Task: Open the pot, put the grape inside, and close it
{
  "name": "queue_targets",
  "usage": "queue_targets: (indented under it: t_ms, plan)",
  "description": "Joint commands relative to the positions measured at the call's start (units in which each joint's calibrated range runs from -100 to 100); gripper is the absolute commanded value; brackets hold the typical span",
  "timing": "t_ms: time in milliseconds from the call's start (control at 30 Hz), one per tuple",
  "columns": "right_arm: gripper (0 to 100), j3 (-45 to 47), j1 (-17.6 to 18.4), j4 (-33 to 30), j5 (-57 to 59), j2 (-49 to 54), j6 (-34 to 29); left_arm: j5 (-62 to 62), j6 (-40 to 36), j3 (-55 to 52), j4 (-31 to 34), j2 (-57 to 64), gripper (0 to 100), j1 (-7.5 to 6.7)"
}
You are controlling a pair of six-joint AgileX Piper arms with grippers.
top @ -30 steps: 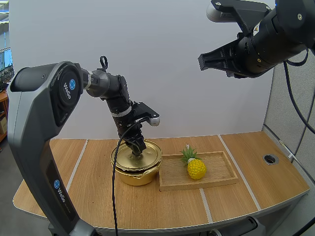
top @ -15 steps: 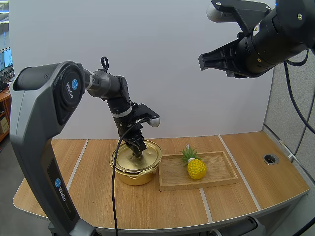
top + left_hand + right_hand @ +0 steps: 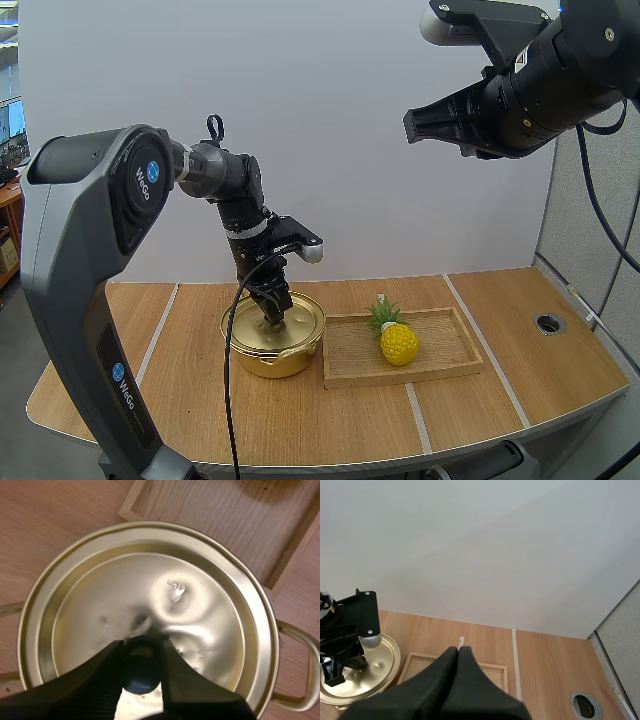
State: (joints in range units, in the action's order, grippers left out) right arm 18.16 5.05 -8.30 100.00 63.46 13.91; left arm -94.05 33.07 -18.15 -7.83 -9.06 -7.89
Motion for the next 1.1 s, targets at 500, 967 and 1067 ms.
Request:
queue_targets:
  t_ms: [500,967,1067]
  plan:
    - [0,0.08,-0.19,-0.23,0.0,0.68,-0.5,-5.95,-2.06,-0.88,1.34,-0.45,84,-0.16]
    - [0,0.08,-0.19,-0.23,0.0,0.68,-0.5,-5.95,-4.0,5.21,1.34,12.29,100,-0.16]
    - [0,0.08,-0.19,-0.23,0.0,0.68,-0.5,-5.95,-4.92,8.72,1.34,16.94,100,-0.16]
